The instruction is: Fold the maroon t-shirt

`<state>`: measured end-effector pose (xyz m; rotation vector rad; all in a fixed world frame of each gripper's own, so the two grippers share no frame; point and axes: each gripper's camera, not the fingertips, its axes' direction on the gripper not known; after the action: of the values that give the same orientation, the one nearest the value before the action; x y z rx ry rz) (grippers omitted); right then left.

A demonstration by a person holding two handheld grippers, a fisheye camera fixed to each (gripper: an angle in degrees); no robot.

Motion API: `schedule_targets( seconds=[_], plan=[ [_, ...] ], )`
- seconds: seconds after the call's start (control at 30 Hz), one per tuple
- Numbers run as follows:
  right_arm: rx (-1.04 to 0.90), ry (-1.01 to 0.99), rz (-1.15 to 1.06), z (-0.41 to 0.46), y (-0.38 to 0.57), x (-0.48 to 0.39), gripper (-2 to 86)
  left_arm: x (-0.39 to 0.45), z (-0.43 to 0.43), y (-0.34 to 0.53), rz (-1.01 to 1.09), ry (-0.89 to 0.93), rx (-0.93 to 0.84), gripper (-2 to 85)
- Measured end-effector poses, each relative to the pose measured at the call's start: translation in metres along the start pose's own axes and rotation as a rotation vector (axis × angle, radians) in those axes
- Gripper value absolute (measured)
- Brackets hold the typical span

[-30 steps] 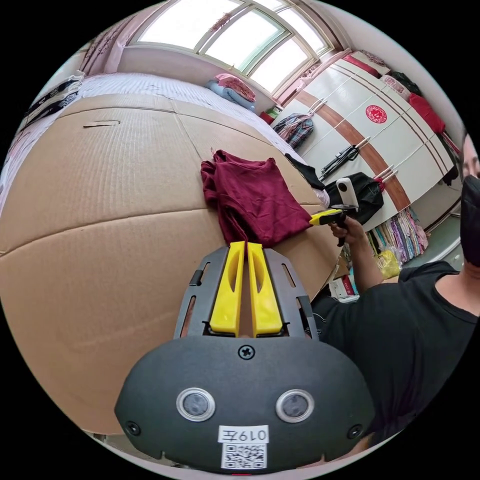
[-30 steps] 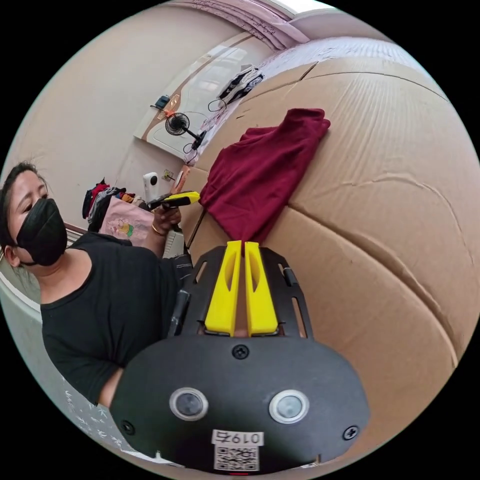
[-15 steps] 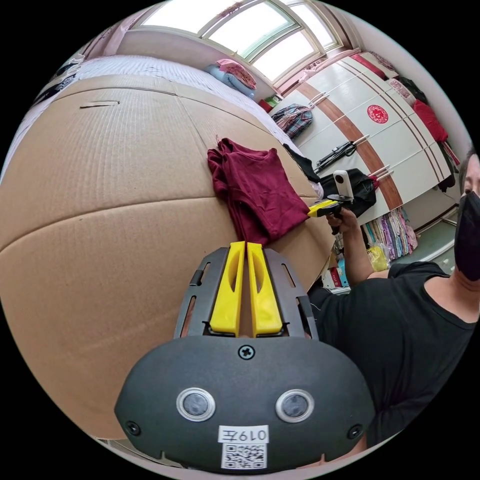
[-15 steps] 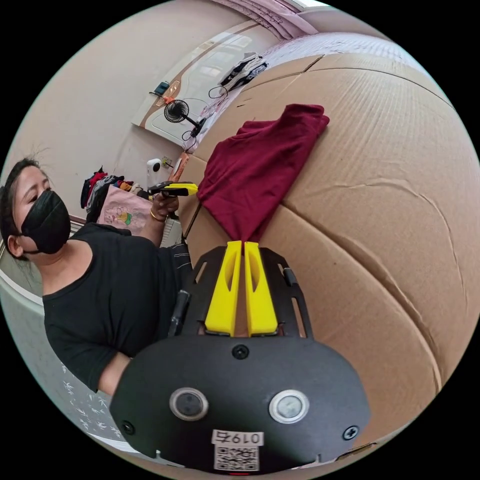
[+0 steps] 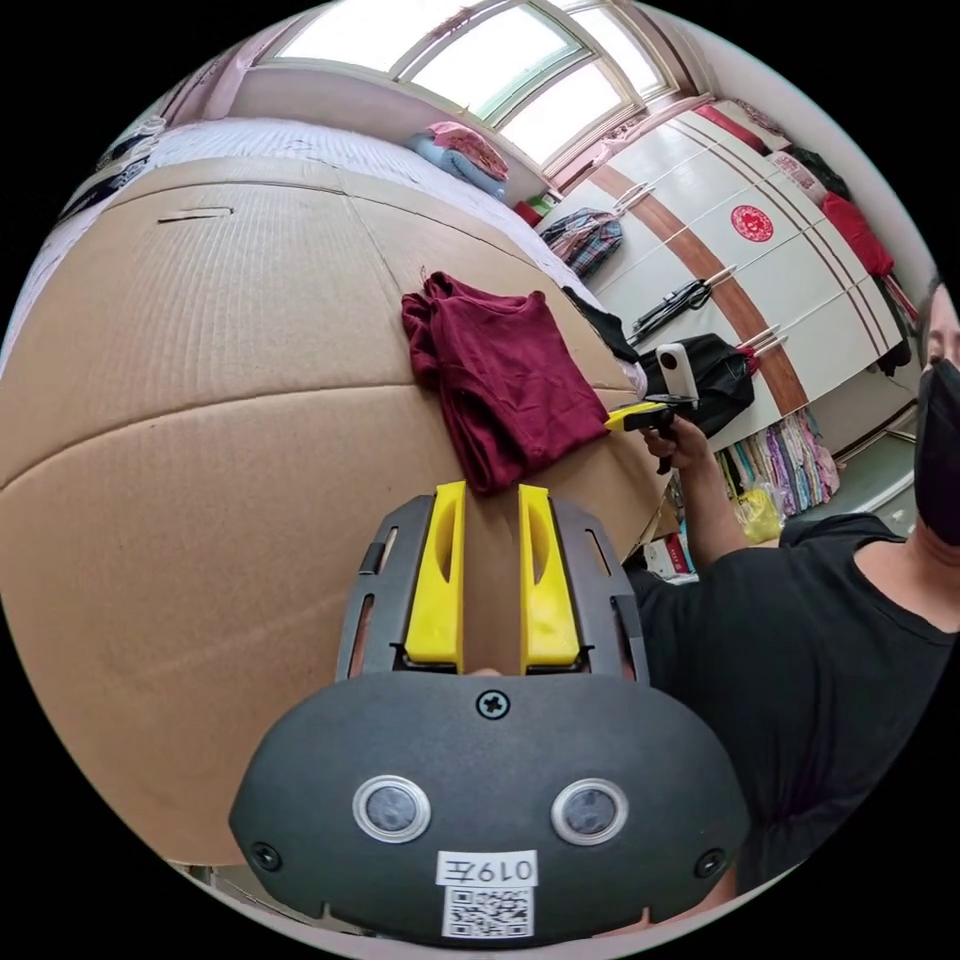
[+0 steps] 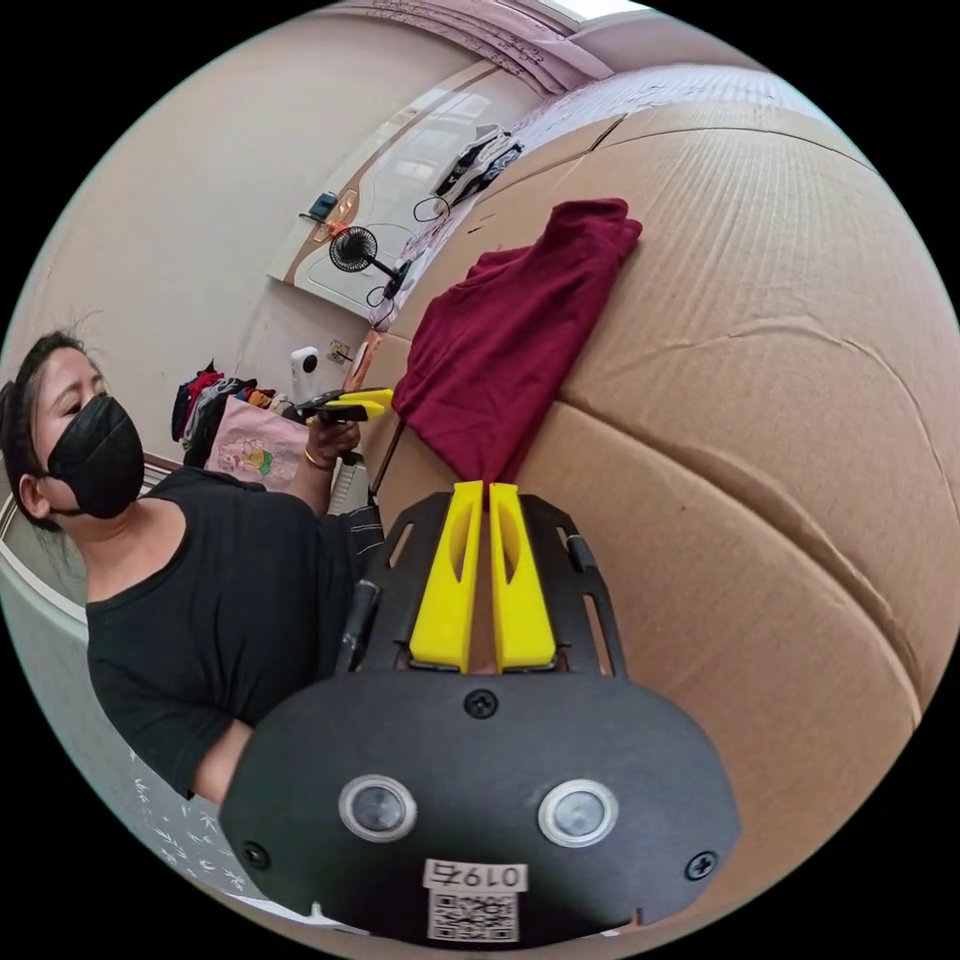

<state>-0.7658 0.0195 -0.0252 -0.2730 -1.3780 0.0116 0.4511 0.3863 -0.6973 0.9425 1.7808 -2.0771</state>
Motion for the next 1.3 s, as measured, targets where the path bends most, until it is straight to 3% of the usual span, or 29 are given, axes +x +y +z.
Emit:
schedule_targets(
  seconds=[0.43, 1.13, 1.3],
  plan=[
    [0.015, -0.016, 0.007, 0.008, -0.011, -0.015, -0.1, 0.027, -0.008, -0.027, 0.068, -0.101, 0.058, 5.6],
    [0.003, -0.030, 0.000, 0.018, -0.033, -0.038, -0.1, 0.025, 0.002, -0.104, 0.119, -0.010, -0.077, 1.9],
    [-0.075, 0.058, -0.066, 0.015, -0.050, -0.059, -0.3, 0.008, -0.004, -0.141, 0.157, 0.127, -0.193, 1.6]
  ],
)
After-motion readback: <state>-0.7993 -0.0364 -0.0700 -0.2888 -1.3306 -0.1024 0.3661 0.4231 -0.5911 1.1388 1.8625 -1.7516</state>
